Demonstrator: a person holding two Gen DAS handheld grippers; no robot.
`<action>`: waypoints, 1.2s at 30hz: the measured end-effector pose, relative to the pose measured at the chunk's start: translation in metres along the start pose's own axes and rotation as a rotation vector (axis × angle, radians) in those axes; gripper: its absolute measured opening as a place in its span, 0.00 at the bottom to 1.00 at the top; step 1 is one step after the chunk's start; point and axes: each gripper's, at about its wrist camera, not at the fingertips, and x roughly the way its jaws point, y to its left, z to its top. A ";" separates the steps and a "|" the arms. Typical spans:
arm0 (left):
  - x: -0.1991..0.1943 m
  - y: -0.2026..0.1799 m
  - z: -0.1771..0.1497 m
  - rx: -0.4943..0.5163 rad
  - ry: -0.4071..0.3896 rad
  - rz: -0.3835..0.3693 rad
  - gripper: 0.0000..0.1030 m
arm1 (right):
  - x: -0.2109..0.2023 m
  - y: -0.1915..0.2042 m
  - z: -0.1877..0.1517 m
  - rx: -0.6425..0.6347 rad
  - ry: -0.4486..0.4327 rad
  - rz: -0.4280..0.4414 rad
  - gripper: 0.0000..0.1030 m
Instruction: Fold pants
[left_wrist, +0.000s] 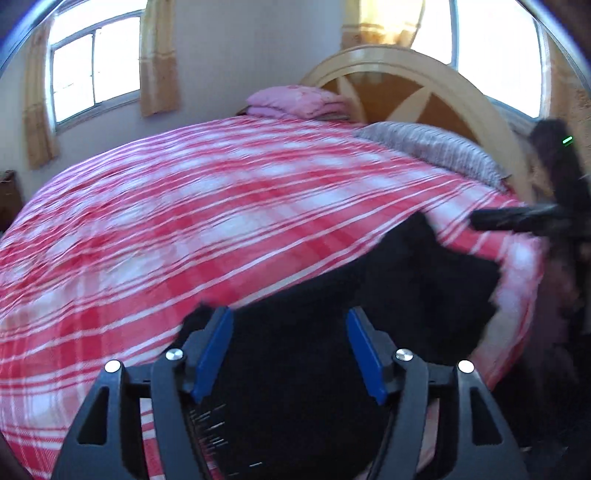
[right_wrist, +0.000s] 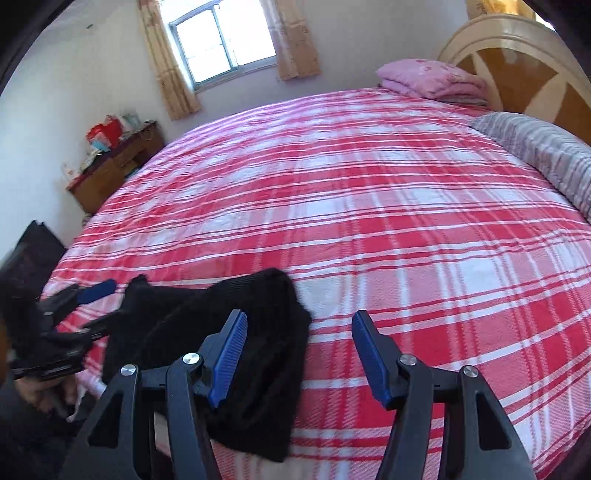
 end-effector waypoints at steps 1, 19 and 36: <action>0.004 0.010 -0.009 -0.011 0.014 0.029 0.67 | 0.003 0.006 -0.003 -0.017 0.024 0.004 0.59; 0.016 0.078 -0.043 -0.254 -0.016 0.096 0.93 | 0.018 -0.021 -0.033 0.007 0.204 0.063 0.52; 0.044 0.099 -0.022 -0.231 0.017 0.183 1.00 | 0.014 -0.014 -0.031 -0.006 0.176 0.013 0.52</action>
